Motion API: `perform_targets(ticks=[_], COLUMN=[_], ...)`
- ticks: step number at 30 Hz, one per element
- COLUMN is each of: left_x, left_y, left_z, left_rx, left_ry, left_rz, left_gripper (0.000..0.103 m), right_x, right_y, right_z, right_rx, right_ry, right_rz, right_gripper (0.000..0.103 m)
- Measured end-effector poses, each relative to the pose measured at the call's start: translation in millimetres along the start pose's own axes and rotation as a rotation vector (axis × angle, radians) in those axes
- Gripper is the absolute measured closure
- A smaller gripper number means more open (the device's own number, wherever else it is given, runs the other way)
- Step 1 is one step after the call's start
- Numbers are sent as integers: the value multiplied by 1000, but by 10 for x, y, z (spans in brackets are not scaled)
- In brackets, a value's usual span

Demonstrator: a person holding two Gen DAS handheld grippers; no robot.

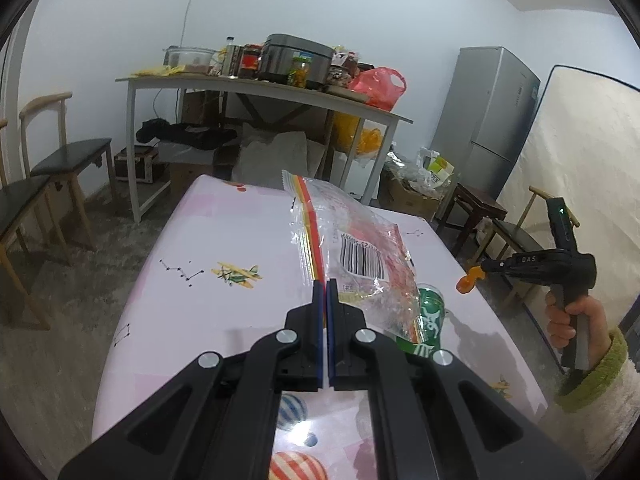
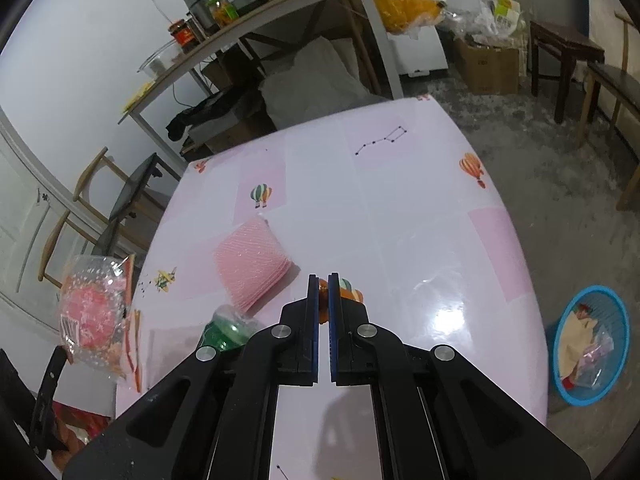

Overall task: Collect trash
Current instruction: 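Carry the zip bag and orange peel over the blue wastebasket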

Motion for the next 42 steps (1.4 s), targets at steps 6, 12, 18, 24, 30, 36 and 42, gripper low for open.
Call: perform_targets(ticks=[6,12,18,24,30,36,42], left_x=[-129,-256,-344,-421,-506,-586,-673], left_y=[-242,-456,-718,-1028,-1388,-1820,-2285], left_z=[17,40,68,71,92,151,294], left_rx=[18,38,62,82,126,181,261], left_ry=[-18,-29,-29,-36,-39,-35,-20], left_rz=[51,88,118,168,212,265,311], left_gripper=[102,102,102,102,102,102,102], right_x=[59,99,166,237,294,334,379], right_y=[-52,-156,-323,-535,-812,-1154,-1571], right_z=[-265,-533,-781,-1008,-1204,-1429,-1644], right_rx=[-17,-32,-35,-35,-32,-17,18], right_ry=[-25,-53,-85,-114,-138,-177,-220], right_rz=[-13,-7,11,37,75,128,196], right_gripper=[100,100,100,100,100,100,100])
Point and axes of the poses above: each gripper's, at about its wrist camera, not at the fingertips, and z roughly the way its jaws point, y to its left, x to its underside, the point moved 2 cm from there along z, roughly the way its jaws point, and after that the axes turned 15 degrees about z, right-handed, at the moved point
